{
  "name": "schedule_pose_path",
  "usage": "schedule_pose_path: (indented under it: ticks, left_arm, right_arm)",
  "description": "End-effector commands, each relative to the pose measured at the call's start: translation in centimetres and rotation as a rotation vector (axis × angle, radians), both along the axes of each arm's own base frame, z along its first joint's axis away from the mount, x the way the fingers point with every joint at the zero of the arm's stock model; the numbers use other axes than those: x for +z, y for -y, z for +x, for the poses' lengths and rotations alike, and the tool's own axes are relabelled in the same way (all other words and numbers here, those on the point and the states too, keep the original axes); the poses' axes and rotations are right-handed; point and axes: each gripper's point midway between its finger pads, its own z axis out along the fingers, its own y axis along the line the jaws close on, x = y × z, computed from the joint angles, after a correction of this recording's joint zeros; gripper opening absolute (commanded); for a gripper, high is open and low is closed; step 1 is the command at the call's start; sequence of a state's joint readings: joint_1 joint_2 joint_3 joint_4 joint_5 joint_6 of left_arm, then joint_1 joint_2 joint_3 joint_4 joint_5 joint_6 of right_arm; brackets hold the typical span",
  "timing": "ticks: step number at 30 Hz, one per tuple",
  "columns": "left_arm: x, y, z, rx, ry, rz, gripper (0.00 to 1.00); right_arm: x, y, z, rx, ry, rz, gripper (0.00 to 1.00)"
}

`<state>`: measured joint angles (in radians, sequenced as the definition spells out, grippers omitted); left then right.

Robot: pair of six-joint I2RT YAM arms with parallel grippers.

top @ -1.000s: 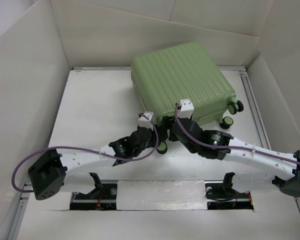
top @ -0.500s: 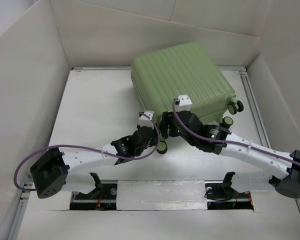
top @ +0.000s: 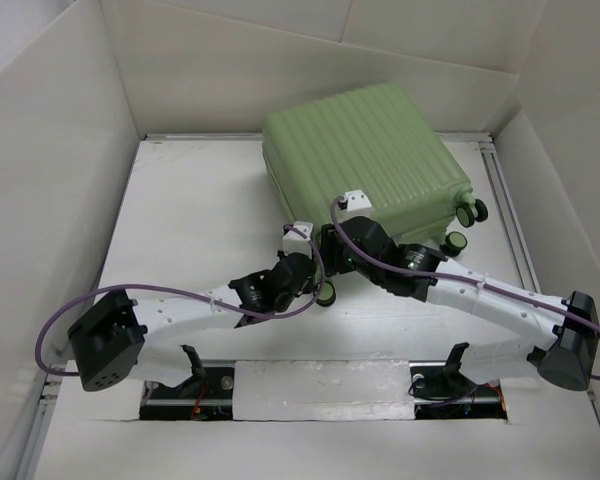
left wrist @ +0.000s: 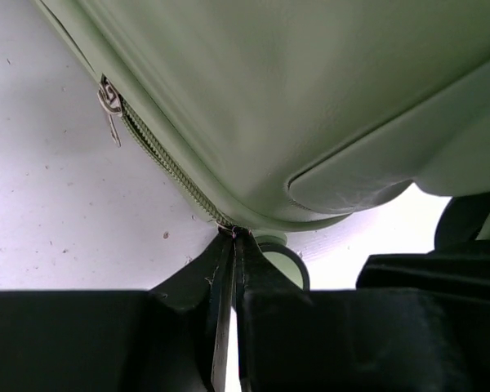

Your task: Pack the luggage

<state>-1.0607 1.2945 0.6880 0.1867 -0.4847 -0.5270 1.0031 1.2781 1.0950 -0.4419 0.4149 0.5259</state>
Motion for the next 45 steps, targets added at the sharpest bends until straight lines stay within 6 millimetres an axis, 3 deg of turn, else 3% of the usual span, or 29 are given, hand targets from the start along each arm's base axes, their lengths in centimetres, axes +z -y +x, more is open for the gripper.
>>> schedule_pose_path:
  ticks: [1,4,6,9,10,18,24,26,29,30,32,33,34,35,36,37,38,40,41,42,43,44,45]
  left_arm:
    - [1.3,-1.3,2.4,0.112,0.069,0.023,0.00]
    - [1.0,-2.8,3.3,0.147,0.054,0.027,0.00]
    - [1.4,-4.2,4.0,0.171,0.044,-0.008,0.00]
    - [0.8,-6.0,4.5,0.207,0.030,-0.024,0.00]
    - [1.6,-7.0,5.2,0.244,0.040,-0.050,0.00]
    - [0.0,-11.7,6.2,0.367,-0.020,-0.055,0.00]
    - [-0.1,-12.4,9.5,0.415,-0.063,-0.106,0.00]
    - [0.8,-11.9,10.8,0.415,-0.060,-0.124,0.00]
    - [0.7,-11.5,11.1,0.409,-0.077,-0.114,0.00]
    - [2.2,-11.0,10.8,0.387,-0.063,-0.169,0.00]
    - [2.5,-11.1,9.7,0.370,-0.052,-0.219,0.00]
    - [3.1,-11.1,9.2,0.355,-0.043,-0.239,0.04]
    - [5.3,-11.2,8.6,0.335,0.002,-0.288,0.12]
    - [6.1,-11.5,8.1,0.337,0.008,-0.304,0.22]
    - [6.1,-11.7,7.3,0.324,0.007,-0.312,0.35]
    - [7.1,-12.0,6.9,0.321,0.027,-0.330,0.56]
    - [9.0,-12.3,5.8,0.304,0.066,-0.366,0.65]
    - [10.0,-12.7,4.4,0.290,0.078,-0.379,0.76]
    - [11.6,-13.3,3.6,0.284,0.111,-0.410,0.79]
    - [11.0,-14.0,2.9,0.300,0.094,-0.387,0.80]
    - [12.3,-14.0,2.3,0.289,0.108,-0.401,0.85]
    - [13.0,-14.5,1.9,0.295,0.120,-0.407,1.00]
    - [14.4,-15.2,1.3,0.303,0.146,-0.425,1.00]
  right_arm:
    - [0.4,0.4,0.3,0.002,0.016,0.024,0.21]
    - [-0.1,1.2,0.7,-0.018,0.010,0.015,0.04]
    - [0.2,1.6,0.6,-0.020,0.013,0.028,0.00]
    - [-0.4,2.3,0.2,-0.014,0.009,0.009,0.00]
    - [-1.0,2.3,-0.1,-0.007,-0.003,0.001,0.00]
    - [-1.9,3.4,-0.8,-0.007,-0.021,-0.026,0.00]
    - [-1.6,2.2,-2.1,0.059,-0.028,0.008,0.00]
    - [-1.4,1.3,-2.9,0.095,-0.029,0.021,0.00]
    - [-0.8,0.6,-3.3,0.117,-0.018,0.037,0.00]
    - [-0.8,0.3,-3.7,0.130,-0.018,0.037,0.00]
    - [0.4,-0.4,-3.7,0.142,0.003,0.069,0.00]
    - [0.9,-1.2,-4.0,0.164,0.012,0.092,0.00]
    - [1.6,-2.0,-4.7,0.205,0.019,0.112,0.00]
    - [2.6,-2.7,-4.9,0.226,0.029,0.140,0.00]
    - [3.1,-3.4,-4.8,0.243,0.043,0.157,0.00]
    - [3.5,-4.3,-5.5,0.282,0.049,0.167,0.00]
    - [4.8,-5.2,-5.5,0.301,0.057,0.197,0.00]
    - [4.8,-7.1,-5.5,0.336,0.048,0.192,0.00]
    - [5.3,-8.3,-6.0,0.368,0.055,0.188,0.01]
    - [7.3,-9.5,-6.0,0.379,0.071,0.214,0.10]
    - [6.2,-10.5,-5.5,0.385,0.056,0.170,0.21]
    - [6.6,-11.4,-5.6,0.401,0.061,0.163,0.33]
    - [9.5,-12.6,-5.7,0.423,0.093,0.202,0.44]
